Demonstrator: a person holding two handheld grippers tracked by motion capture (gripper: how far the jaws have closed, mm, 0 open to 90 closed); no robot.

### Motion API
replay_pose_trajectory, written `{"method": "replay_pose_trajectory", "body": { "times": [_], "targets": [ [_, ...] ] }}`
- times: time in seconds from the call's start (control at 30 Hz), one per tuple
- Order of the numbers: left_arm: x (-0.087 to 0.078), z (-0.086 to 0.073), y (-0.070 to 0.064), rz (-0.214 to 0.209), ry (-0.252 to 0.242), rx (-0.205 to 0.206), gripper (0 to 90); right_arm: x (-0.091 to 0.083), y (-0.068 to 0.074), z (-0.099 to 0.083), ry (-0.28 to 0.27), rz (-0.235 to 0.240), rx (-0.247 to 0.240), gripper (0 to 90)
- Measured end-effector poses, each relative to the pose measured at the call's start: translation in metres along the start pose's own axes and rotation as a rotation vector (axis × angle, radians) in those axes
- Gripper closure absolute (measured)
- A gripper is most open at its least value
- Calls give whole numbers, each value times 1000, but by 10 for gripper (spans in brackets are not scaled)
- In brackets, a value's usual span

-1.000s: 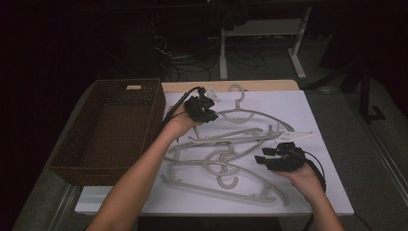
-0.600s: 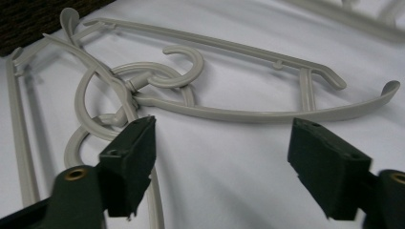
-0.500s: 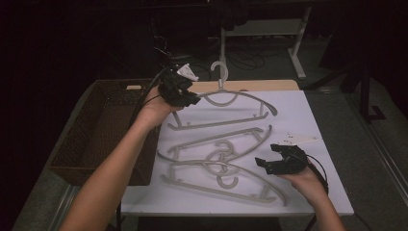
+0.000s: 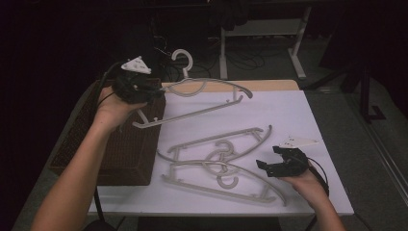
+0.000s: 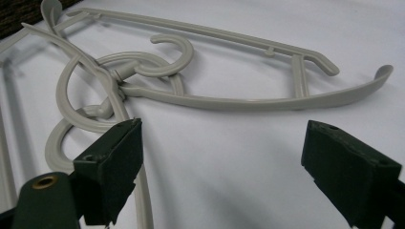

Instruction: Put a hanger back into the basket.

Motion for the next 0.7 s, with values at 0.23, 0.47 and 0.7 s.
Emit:
{"method": "replay_pose_trajectory", "body": {
  "times": [0.23, 0.47, 0.7],
  "targets": [
    [-15, -30, 26, 27, 7, -60, 829, -1, -3, 0, -2, -13, -3, 135],
    [-34, -69, 58, 87, 16, -131, 829, 1, -4, -2, 8, -20, -8, 133],
    [-49, -100, 87, 148, 20, -206, 828, 0, -7, -2, 7, -32, -2, 133]
  ]
}}
Point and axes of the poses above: each handheld gripper's, and its own axes: x roughly forward along the jaws, z roughly out of its top, y roughly to its left, the point moved 8 cm from there along x, roughly forward along the jaws, and after that the axes turned 14 degrees about z, right-handed, at the moved point
